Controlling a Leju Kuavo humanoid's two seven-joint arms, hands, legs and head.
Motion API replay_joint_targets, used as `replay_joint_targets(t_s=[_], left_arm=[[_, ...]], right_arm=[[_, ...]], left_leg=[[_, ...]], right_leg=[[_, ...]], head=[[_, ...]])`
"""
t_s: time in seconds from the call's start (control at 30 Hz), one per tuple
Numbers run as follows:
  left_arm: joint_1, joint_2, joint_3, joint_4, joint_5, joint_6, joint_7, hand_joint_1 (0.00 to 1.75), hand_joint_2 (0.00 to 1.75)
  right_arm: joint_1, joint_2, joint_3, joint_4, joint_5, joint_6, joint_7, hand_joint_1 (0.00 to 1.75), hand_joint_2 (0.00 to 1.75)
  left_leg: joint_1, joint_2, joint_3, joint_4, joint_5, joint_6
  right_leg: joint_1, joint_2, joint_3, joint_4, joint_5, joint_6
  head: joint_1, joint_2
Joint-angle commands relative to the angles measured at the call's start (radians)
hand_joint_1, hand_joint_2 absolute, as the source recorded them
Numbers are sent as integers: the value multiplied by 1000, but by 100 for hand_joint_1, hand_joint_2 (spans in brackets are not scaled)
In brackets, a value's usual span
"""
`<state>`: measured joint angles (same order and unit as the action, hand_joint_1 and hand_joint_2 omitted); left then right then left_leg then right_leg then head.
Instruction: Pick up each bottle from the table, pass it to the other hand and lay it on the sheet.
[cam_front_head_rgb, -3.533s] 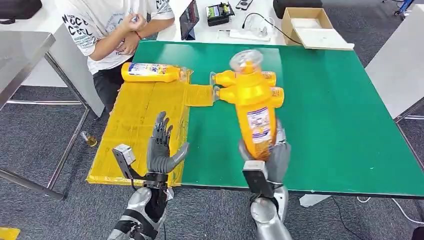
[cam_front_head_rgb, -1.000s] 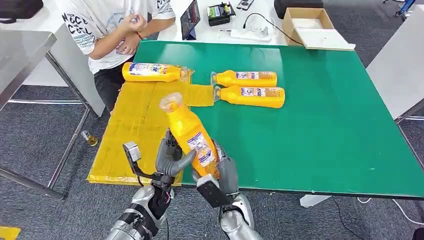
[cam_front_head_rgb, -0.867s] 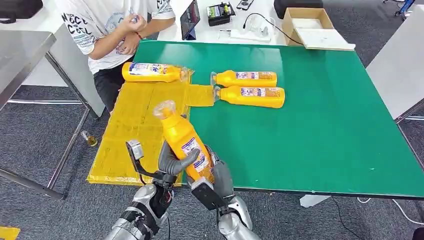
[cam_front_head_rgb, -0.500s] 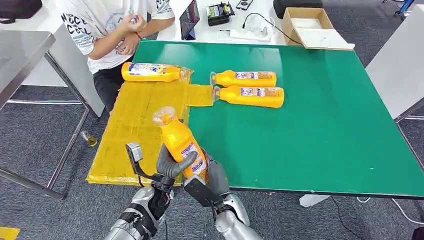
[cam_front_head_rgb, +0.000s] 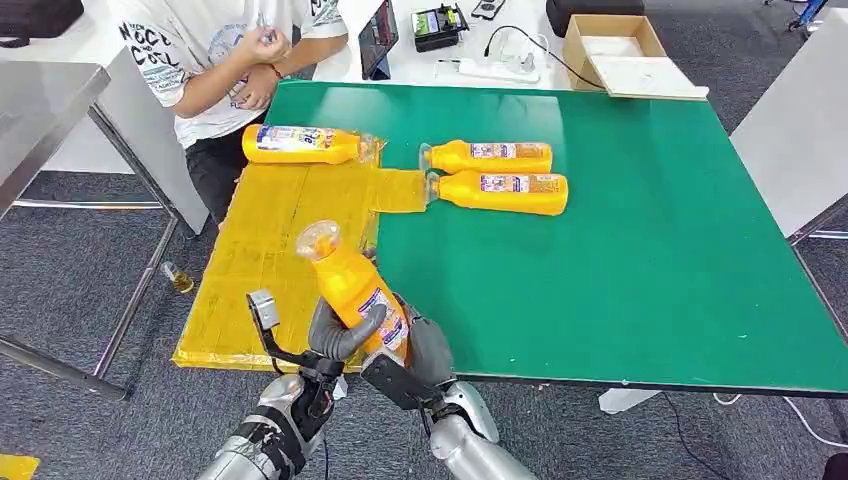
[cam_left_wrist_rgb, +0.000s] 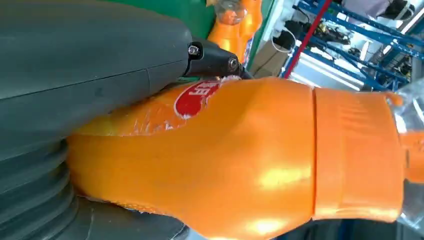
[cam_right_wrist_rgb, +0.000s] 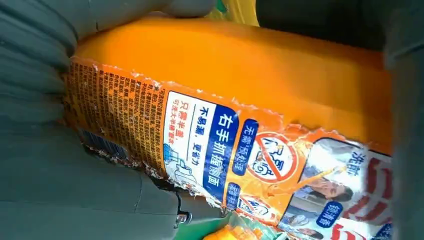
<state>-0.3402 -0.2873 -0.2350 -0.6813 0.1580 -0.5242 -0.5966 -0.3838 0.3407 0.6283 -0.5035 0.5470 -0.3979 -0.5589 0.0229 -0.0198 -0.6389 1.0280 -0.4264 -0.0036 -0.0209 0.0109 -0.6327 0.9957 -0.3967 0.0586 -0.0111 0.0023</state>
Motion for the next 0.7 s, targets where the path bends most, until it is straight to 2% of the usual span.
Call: replay_joint_targets(t_s=[0.03,0.1,0.17,0.4,0.43,0.47,0.5,0.53,0.63,0.7], left_arm=[[-90,-8,-105,59,41,-81,22,175,175],[-90,-8,-105,59,41,-81,22,175,175],[-90,-7,-106,55,47,-93,23,175,175],[-93,3,-122,46,52,-69,26,175,175],[-93,3,-122,46,52,-69,26,175,175],[-92,4,-120,43,49,-51,23,175,175],[-90,5,-116,39,45,-33,20,175,175],[-87,6,-103,17,30,23,11,175,175],[-86,9,-89,-30,4,84,-1,175,175],[-85,9,-88,-34,4,83,3,175,175]], right_arm=[[-21,8,81,97,19,24,0,175,175],[-21,8,81,97,19,24,0,175,175],[-23,8,80,99,20,25,2,175,175],[-30,8,44,90,34,-6,-3,175,175],[-30,8,44,90,34,-6,-3,155,175],[-25,8,29,77,28,-26,-6,5,175],[-23,8,21,70,25,-38,-5,0,175],[-18,8,-8,42,-3,-45,-21,0,0],[-18,8,-39,13,-14,-46,-30,0,0],[-17,7,-41,12,-12,-45,-30,0,0]], left_leg=[[0,-2,2,0,-1,1],[0,-2,7,0,-2,2],[0,-2,3,0,-1,1],[1,-2,5,0,-2,2],[0,-2,3,0,-1,1],[1,-1,5,0,-2,2],[0,-2,5,0,-2,2],[1,-1,5,0,-2,2],[0,-1,1,0,0,1],[0,0,4,1,-2,2]], right_leg=[[1,-4,4,0,-2,-2],[2,-5,8,-1,-3,-3],[1,-4,4,0,-2,-2],[2,-5,7,0,-3,-3],[1,-4,4,0,-2,-2],[2,-4,7,0,-3,-3],[1,-5,7,0,-3,-3],[2,-4,6,0,-3,-3],[1,-3,2,0,-1,-1],[1,-2,5,0,-2,-2]], head=[[0,0],[0,0],[0,0],[0,0],[0,0],[0,0],[0,0],[0,0],[0,0],[0,0]])
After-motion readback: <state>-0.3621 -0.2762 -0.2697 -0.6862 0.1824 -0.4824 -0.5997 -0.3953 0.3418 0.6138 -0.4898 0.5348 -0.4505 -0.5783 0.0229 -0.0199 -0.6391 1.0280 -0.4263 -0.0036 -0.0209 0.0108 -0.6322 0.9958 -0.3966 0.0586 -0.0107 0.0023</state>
